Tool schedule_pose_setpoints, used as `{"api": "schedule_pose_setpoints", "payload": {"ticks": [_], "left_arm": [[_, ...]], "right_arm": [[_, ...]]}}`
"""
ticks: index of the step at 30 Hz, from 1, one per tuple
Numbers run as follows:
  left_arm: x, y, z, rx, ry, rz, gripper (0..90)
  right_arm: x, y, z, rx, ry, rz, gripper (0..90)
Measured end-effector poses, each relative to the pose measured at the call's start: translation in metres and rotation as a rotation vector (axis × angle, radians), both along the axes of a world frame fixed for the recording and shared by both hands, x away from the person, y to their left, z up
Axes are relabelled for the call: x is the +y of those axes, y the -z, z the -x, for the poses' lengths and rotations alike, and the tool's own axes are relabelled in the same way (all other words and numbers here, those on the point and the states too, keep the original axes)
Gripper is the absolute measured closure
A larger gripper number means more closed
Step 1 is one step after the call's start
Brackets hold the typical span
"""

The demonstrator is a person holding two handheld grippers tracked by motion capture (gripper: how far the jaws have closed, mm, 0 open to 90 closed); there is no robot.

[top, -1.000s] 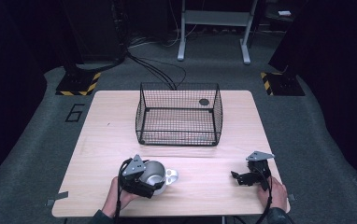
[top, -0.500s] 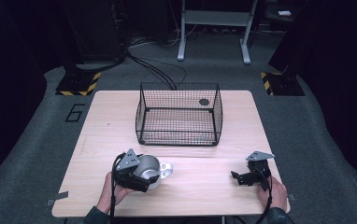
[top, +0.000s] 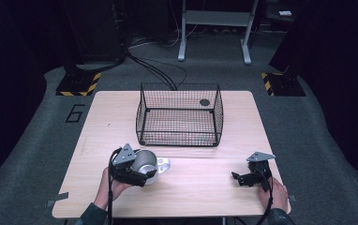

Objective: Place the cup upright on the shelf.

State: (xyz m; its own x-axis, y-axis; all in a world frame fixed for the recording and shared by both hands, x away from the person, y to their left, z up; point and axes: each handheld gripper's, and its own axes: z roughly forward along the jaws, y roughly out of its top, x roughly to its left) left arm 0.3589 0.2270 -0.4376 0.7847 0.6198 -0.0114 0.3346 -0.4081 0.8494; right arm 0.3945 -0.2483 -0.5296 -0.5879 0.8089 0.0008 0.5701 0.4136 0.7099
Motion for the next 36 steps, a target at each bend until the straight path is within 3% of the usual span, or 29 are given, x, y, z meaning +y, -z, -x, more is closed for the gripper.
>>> {"api": "schedule_pose_setpoints", "payload": {"ticks": [36], "left_arm": [[0.000, -0.028, -0.028, -0.029, 0.003, 0.000, 6.1]], "right_arm": [[0.000, 0.000, 0.000, -0.002, -0.002, 0.000, 0.0]]}}
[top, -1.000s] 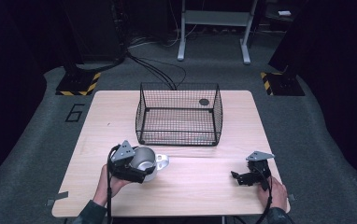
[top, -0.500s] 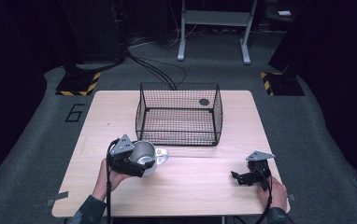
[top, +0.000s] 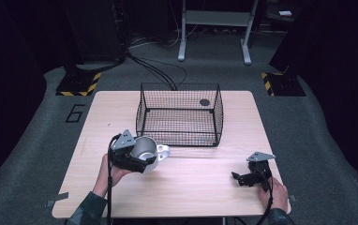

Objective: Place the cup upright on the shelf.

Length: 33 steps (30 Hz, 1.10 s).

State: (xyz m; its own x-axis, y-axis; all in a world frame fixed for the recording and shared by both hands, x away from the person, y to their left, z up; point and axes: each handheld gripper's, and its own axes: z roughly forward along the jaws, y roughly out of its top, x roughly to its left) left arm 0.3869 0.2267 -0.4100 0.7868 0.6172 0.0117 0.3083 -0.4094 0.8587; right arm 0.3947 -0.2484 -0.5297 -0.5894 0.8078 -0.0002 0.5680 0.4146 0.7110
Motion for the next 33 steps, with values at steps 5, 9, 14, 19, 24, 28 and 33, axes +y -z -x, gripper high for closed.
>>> {"api": "schedule_pose_setpoints", "payload": {"ticks": [5, 9, 14, 19, 24, 28, 33], "left_arm": [[-0.001, -0.005, -0.004, -0.002, 0.009, 0.005, 6.1], [-0.003, -0.008, -0.006, -0.004, 0.011, 0.010, 6.1], [-0.005, -0.012, -0.011, -0.007, 0.015, 0.017, 6.1], [-0.006, -0.016, -0.015, -0.010, 0.013, 0.024, 6.1], [-0.008, -0.020, -0.019, -0.016, 0.017, 0.025, 6.1], [-0.010, -0.024, -0.022, -0.019, 0.019, 0.033, 6.1], [-0.012, -0.031, -0.028, -0.020, 0.030, 0.029, 6.1]], "right_arm": [[0.000, 0.000, 0.000, -0.001, -0.001, 0.003, 0.0], [0.000, 0.000, 0.000, -0.001, 0.002, 0.002, 0.0], [0.000, 0.000, 0.000, -0.001, -0.001, 0.003, 0.0], [0.000, 0.000, 0.000, 0.001, 0.002, 0.002, 0.0], [0.000, 0.000, 0.000, -0.002, -0.002, 0.004, 0.0], [0.000, 0.000, 0.000, 0.001, 0.001, 0.000, 0.0], [0.000, 0.000, 0.000, -0.001, -0.001, 0.004, 0.0]]}}
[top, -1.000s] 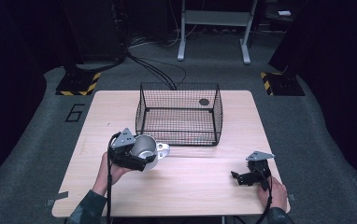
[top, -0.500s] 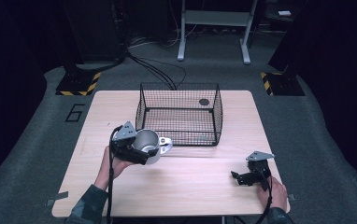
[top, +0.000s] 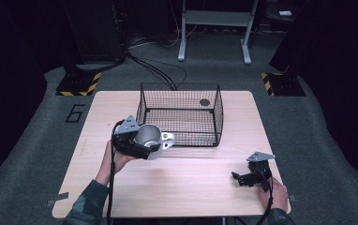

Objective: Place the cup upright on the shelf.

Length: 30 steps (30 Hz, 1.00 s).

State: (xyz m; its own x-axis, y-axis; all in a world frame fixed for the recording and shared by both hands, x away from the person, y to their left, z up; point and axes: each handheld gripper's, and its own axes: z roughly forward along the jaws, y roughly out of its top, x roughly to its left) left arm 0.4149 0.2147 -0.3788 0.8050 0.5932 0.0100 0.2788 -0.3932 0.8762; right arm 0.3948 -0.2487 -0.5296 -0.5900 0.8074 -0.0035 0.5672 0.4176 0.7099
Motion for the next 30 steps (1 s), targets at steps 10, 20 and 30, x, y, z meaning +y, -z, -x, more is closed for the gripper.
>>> {"api": "schedule_pose_setpoints", "payload": {"ticks": [10, 20, 30], "left_arm": [[-0.005, -0.016, -0.014, -0.015, 0.002, 0.004, 6.1], [-0.010, -0.024, -0.029, -0.026, -0.016, 0.017, 6.1], [-0.018, -0.034, -0.045, -0.042, -0.025, 0.018, 6.1]], "right_arm": [[0.000, 0.000, 0.000, 0.001, 0.001, -0.001, 0.0], [0.000, 0.000, 0.000, 0.001, -0.001, -0.002, 0.0], [0.000, 0.000, 0.000, 0.001, 0.000, -0.003, 0.0]]}}
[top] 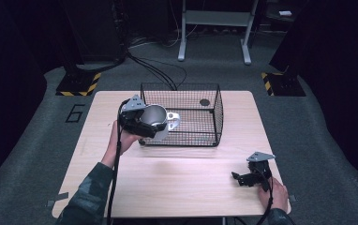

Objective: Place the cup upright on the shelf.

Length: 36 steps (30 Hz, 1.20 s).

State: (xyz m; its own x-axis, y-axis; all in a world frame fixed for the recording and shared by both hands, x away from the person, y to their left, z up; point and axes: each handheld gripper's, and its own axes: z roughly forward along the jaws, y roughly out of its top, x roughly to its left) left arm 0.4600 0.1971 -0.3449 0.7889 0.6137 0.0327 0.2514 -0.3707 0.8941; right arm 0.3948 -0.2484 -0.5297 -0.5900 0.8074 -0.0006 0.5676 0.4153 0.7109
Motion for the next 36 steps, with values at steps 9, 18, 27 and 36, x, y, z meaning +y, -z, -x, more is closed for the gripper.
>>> {"api": "schedule_pose_setpoints", "payload": {"ticks": [9, 18, 27, 36], "left_arm": [[-0.007, -0.005, -0.017, -0.001, -0.007, -0.011, 6.1], [-0.012, -0.008, -0.032, 0.004, -0.020, -0.021, 6.1], [-0.021, -0.007, -0.048, 0.014, -0.028, -0.024, 6.1], [-0.031, -0.003, -0.066, 0.049, -0.026, -0.028, 6.1]], "right_arm": [[0.000, 0.000, 0.000, 0.000, 0.001, 0.002, 0.0], [0.000, 0.000, 0.000, -0.001, -0.002, 0.003, 0.0], [0.000, 0.000, 0.000, 0.000, 0.000, -0.002, 0.0], [0.001, 0.000, 0.000, 0.002, 0.003, -0.013, 0.0]]}}
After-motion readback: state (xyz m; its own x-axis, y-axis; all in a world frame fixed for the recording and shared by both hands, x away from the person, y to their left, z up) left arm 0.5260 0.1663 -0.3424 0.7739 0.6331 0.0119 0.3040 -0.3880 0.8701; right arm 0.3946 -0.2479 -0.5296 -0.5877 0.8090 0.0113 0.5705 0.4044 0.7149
